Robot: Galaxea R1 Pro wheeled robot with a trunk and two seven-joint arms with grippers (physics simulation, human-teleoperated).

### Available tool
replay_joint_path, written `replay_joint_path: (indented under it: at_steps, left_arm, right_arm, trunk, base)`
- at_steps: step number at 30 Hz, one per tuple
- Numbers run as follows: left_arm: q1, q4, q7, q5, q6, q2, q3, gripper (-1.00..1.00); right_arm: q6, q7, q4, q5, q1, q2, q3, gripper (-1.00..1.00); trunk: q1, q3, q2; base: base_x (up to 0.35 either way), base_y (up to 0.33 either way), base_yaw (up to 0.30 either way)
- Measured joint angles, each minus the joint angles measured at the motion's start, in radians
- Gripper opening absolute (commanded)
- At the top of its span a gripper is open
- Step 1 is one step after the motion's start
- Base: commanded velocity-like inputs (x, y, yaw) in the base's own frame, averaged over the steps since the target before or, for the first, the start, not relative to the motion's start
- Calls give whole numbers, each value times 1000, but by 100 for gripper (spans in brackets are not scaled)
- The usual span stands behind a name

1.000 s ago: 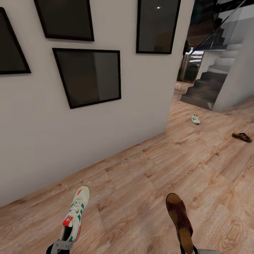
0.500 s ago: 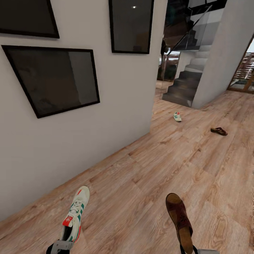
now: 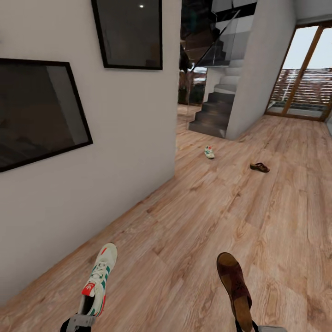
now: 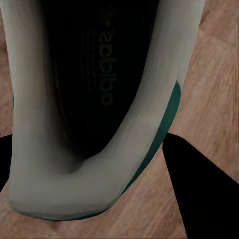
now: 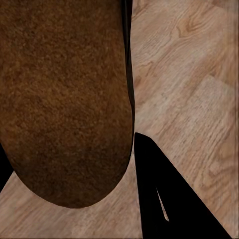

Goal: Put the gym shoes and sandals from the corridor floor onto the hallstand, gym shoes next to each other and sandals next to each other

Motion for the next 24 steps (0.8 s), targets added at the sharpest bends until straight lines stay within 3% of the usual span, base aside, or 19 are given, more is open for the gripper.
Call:
replay_joint_path:
  at_steps: [24]
  left_arm:
    - [0,0,0,0,0,0,0,-100]
  right_arm:
    - [0,0,0,0,0,0,0,-100]
  trunk:
    - [0,0,0]
  base:
    - [300,-177,-300]
